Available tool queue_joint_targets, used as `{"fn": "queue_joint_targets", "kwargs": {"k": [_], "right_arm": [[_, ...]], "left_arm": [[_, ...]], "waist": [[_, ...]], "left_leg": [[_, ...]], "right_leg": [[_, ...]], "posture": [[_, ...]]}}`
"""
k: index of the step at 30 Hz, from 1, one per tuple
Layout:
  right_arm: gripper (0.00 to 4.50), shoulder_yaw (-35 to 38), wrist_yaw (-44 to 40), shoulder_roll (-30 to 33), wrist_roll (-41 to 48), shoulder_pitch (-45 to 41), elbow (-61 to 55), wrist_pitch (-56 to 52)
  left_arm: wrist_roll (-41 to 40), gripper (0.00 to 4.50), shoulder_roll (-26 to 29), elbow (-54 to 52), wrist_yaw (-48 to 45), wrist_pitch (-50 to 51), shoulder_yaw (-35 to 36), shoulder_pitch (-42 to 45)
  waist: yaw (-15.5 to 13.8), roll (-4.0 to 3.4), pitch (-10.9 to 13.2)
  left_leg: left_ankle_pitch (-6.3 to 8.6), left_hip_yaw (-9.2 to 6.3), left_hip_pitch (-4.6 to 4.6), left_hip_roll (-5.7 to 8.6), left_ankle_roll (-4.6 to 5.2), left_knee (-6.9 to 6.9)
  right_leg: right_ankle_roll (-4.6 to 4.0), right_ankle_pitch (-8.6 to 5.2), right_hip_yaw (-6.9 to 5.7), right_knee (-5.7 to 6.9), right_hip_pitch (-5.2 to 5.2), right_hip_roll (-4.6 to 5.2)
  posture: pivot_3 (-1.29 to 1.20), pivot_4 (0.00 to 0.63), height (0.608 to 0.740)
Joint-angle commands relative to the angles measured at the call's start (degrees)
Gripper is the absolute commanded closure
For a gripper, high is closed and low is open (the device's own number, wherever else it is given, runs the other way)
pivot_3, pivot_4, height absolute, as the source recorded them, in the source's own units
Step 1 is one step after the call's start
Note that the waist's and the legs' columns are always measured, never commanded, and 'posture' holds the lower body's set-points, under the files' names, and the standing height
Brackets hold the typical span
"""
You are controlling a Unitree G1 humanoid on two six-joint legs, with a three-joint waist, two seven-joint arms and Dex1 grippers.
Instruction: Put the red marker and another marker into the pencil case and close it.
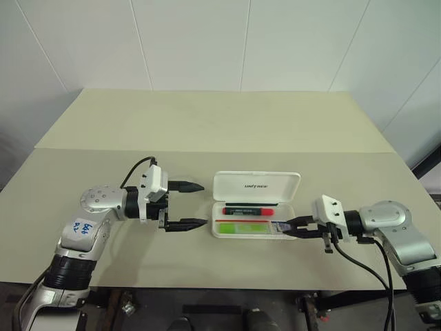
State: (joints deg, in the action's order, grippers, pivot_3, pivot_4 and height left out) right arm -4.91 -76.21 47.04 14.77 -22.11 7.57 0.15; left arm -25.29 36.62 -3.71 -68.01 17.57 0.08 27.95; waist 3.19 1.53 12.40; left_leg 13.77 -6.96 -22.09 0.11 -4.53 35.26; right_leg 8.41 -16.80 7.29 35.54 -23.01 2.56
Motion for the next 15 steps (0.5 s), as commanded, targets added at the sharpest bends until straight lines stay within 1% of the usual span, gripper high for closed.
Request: {"fn": "queue_joint_targets", "kwargs": {"k": [1,6,8,12,13,15], "right_arm": [[4.13,1.0,-0.3,-0.2,0.1,-1.3,0.5,2.1],[4.13,1.1,-0.6,-0.6,0.2,-1.8,2.2,3.1],[3.41,1.3,-0.5,-0.7,0.3,-2.0,2.9,3.6],[2.13,1.8,-0.1,-1.2,0.8,-2.1,3.4,3.8],[1.72,2.0,0.2,-1.4,1.0,-2.1,3.4,3.8],[1.04,3.4,1.3,-1.8,2.7,-1.9,2.4,1.6]], "left_arm": [[-1.3,0.00,0.7,-2.0,0.5,0.2,1.5,0.0],[-1.3,0.00,0.7,-1.8,0.6,0.1,1.3,0.4],[-1.3,0.00,0.7,-1.7,0.6,0.1,1.3,0.6],[-1.1,0.00,0.5,-1.3,0.6,0.0,1.1,1.0],[-1.1,0.00,0.4,-1.2,0.6,-0.1,1.0,1.1],[-1.5,0.00,0.2,-1.0,0.5,0.5,1.0,1.3]], "waist": [[0.0,0.00,0.0],[0.0,0.00,0.0],[0.0,0.00,0.0],[0.0,0.00,0.0],[0.0,0.00,0.0],[0.0,0.00,0.0]], "left_leg": [[0.00,0.00,0.00,0.00,0.00,0.00],[0.00,0.01,0.00,0.00,0.00,0.01],[0.00,0.01,0.01,0.00,0.00,0.01],[0.00,0.00,0.00,0.00,0.00,0.01],[0.00,0.00,0.00,0.00,0.00,0.01],[0.00,0.00,0.00,0.00,0.00,0.01]], "right_leg": [[0.00,0.00,0.00,0.03,-0.01,0.00],[0.00,0.00,0.01,0.04,-0.01,0.00],[0.00,0.00,0.01,0.05,-0.01,0.00],[0.00,0.00,0.01,0.04,-0.01,0.00],[0.00,0.00,0.01,0.04,-0.01,0.00],[0.00,0.00,0.01,0.05,-0.01,0.00]], "posture": [[0.00,0.150,0.740],[0.00,0.150,0.740],[0.00,0.150,0.740],[0.00,0.150,0.740],[0.00,0.150,0.740],[0.00,0.150,0.740]]}}
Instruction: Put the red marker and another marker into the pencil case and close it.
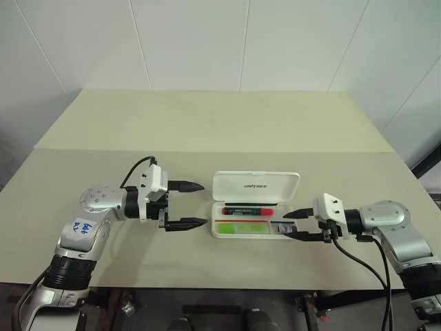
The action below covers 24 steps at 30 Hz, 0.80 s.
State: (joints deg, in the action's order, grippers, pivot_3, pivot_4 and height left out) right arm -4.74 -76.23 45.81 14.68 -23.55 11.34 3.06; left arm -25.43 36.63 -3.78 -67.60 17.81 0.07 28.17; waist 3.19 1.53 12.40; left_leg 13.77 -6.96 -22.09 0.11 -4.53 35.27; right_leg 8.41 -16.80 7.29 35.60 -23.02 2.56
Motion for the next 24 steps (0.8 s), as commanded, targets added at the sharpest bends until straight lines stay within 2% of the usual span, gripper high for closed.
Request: {"fn": "queue_joint_targets", "kwargs": {"k": [1,3,7,14,17,24], "right_arm": [[0.63,3.9,1.9,-0.9,3.8,-0.5,-2.1,-2.7],[0.03,5.1,2.7,-0.8,5.0,-0.2,-3.6,-4.5],[0.03,8.6,4.7,0.2,8.5,1.8,-9.6,-8.8],[0.03,16.1,9.6,3.0,17.6,5.8,-24.0,-22.6],[0.00,18.4,10.9,4.7,18.6,8.5,-28.4,-25.2],[0.00,21.9,12.1,7.3,17.9,11.1,-28.7,-25.6]], "left_arm": [[-1.4,0.00,0.2,-0.8,0.0,0.3,1.0,1.1],[-1.3,0.00,0.1,-0.7,-0.1,0.3,0.8,1.4],[-1.2,0.00,-0.2,0.2,-0.3,0.1,0.6,2.1],[-1.2,0.00,0.0,2.0,-1.3,-0.5,1.3,2.5],[-1.7,0.61,-0.2,3.4,-2.1,-1.1,1.7,3.3],[-2.5,2.94,-0.7,6.6,-3.0,-1.9,2.4,5.4]], "waist": [[0.0,0.00,0.0],[0.0,0.00,0.0],[-0.1,0.00,0.0],[-0.2,0.00,0.0],[-0.3,0.00,0.0],[-0.3,0.00,0.0]], "left_leg": [[0.00,0.00,0.00,0.00,0.00,0.00],[0.00,0.00,0.00,0.00,0.00,0.00],[0.00,-0.01,0.00,0.00,0.00,0.00],[0.00,-0.03,-0.02,0.00,0.00,0.00],[0.00,-0.03,-0.02,0.00,0.00,0.00],[0.00,0.01,-0.03,0.00,0.00,0.00]], "right_leg": [[0.00,0.00,0.00,0.01,0.00,0.00],[0.00,0.00,0.00,0.03,0.00,0.00],[0.00,0.00,0.00,0.03,0.00,0.00],[0.00,0.00,-0.01,0.03,-0.01,0.00],[-0.01,0.00,-0.01,0.02,-0.01,0.00],[-0.01,-0.01,-0.01,-0.03,-0.01,0.00]], "posture": [[0.00,0.150,0.740],[0.00,0.150,0.740],[0.00,0.150,0.740],[0.00,0.150,0.740],[0.00,0.150,0.740],[0.00,0.150,0.740]]}}
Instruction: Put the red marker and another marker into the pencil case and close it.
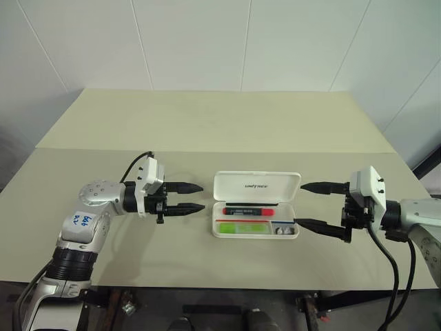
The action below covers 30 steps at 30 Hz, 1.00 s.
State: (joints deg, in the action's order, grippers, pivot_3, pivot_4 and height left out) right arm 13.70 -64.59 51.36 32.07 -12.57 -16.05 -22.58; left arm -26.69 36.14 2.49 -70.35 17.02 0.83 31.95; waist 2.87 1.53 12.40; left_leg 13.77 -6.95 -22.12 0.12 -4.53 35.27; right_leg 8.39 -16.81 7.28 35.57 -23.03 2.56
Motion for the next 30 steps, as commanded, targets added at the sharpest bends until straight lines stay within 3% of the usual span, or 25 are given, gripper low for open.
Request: {"fn": "queue_joint_targets", "kwargs": {"k": [1,4,5,16,22,30], "right_arm": [[0.00,4.0,0.3,2.3,0.4,0.4,-1.0,0.1],[0.00,5.0,0.3,3.1,-0.1,1.4,-0.5,0.6],[0.00,5.2,0.5,3.1,-0.1,1.5,-0.5,0.7],[0.00,4.7,2.1,2.8,-1.7,3.3,-1.1,2.1],[0.00,5.4,3.1,3.1,-2.1,3.3,-1.5,2.4],[0.00,6.5,4.8,2.7,-1.6,5.0,-3.5,2.0]], "left_arm": [[-1.4,3.30,-0.5,0.8,-0.1,-1.0,1.9,2.0],[-2.0,4.38,-1.2,1.6,0.4,-0.6,2.4,2.7],[-2.2,4.48,-1.5,1.8,0.6,-0.5,2.6,2.9],[-5.4,4.48,-8.4,8.4,14.4,7.2,8.0,12.4],[3.8,4.48,-8.4,13.7,15.6,1.9,2.3,13.3],[9.1,4.48,-10.7,19.3,15.7,-3.8,-1.5,14.3]], "waist": [[0.0,0.00,0.0],[-0.1,0.00,0.0],[0.0,0.00,0.0],[-0.5,0.02,0.0],[-0.7,0.01,0.0],[-1.3,0.02,0.0]], "left_leg": [[0.00,0.00,0.00,0.00,0.00,0.00],[0.00,0.00,-0.01,0.00,0.00,0.00],[0.00,0.00,-0.01,0.00,0.00,0.00],[0.00,-0.01,-0.05,0.00,0.00,0.07],[0.00,-0.01,-0.03,0.01,0.00,0.05],[0.00,-0.01,-0.08,0.02,-0.01,0.05]], "right_leg": [[0.00,0.00,0.00,0.00,0.00,0.00],[0.00,0.00,0.00,-0.01,0.00,0.00],[0.00,0.00,0.00,-0.02,0.00,0.00],[0.05,0.03,0.00,0.01,-0.02,-0.01],[0.06,0.03,0.00,0.02,-0.03,-0.01],[0.07,0.04,0.00,-0.01,-0.04,0.00]], "posture": [[0.00,0.150,0.740],[0.00,0.150,0.740],[0.00,0.150,0.740],[0.00,0.150,0.740],[0.00,0.150,0.740],[0.00,0.150,0.740]]}}
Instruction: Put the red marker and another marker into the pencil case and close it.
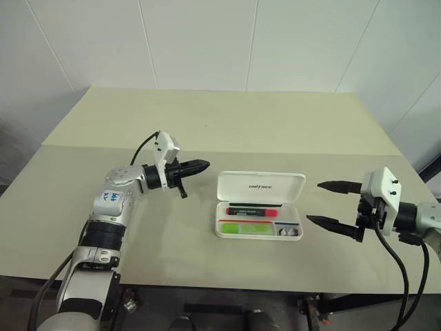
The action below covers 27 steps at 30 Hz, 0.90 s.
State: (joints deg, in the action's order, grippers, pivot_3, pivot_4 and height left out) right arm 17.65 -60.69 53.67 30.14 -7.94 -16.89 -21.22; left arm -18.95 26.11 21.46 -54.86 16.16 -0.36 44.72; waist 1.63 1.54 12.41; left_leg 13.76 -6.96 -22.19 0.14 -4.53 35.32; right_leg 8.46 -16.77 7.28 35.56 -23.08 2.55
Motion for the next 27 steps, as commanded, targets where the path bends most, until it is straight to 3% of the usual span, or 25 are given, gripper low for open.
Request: {"fn": "queue_joint_targets", "kwargs": {"k": [1,13,27], "right_arm": [[0.00,2.7,1.1,0.2,0.3,0.8,-2.9,0.6],[0.00,3.2,1.9,0.3,1.0,2.3,-4.6,0.0],[0.00,5.6,1.6,0.4,2.8,5.1,-5.3,-2.7]], "left_arm": [[1.2,4.48,-1.1,0.5,-0.1,-3.1,-0.4,1.7],[1.2,4.48,-4.0,1.4,-3.7,-6.2,-1.2,2.1],[-0.8,4.48,-2.0,-5.2,-12.0,-6.2,-1.4,-1.2]], "waist": [[0.0,0.00,0.0],[0.1,0.00,0.0],[0.1,0.00,0.0]], "left_leg": [[0.00,0.00,-0.01,0.00,0.00,0.00],[0.00,0.01,-0.01,0.00,0.00,0.00],[0.00,0.01,0.00,0.00,0.00,0.01]], "right_leg": [[0.00,0.00,0.00,-0.01,0.00,0.00],[0.01,0.01,0.00,0.00,0.00,0.00],[0.01,0.01,0.00,0.01,0.00,0.00]], "posture": [[0.00,0.150,0.740],[0.00,0.150,0.740],[0.00,0.150,0.740]]}}
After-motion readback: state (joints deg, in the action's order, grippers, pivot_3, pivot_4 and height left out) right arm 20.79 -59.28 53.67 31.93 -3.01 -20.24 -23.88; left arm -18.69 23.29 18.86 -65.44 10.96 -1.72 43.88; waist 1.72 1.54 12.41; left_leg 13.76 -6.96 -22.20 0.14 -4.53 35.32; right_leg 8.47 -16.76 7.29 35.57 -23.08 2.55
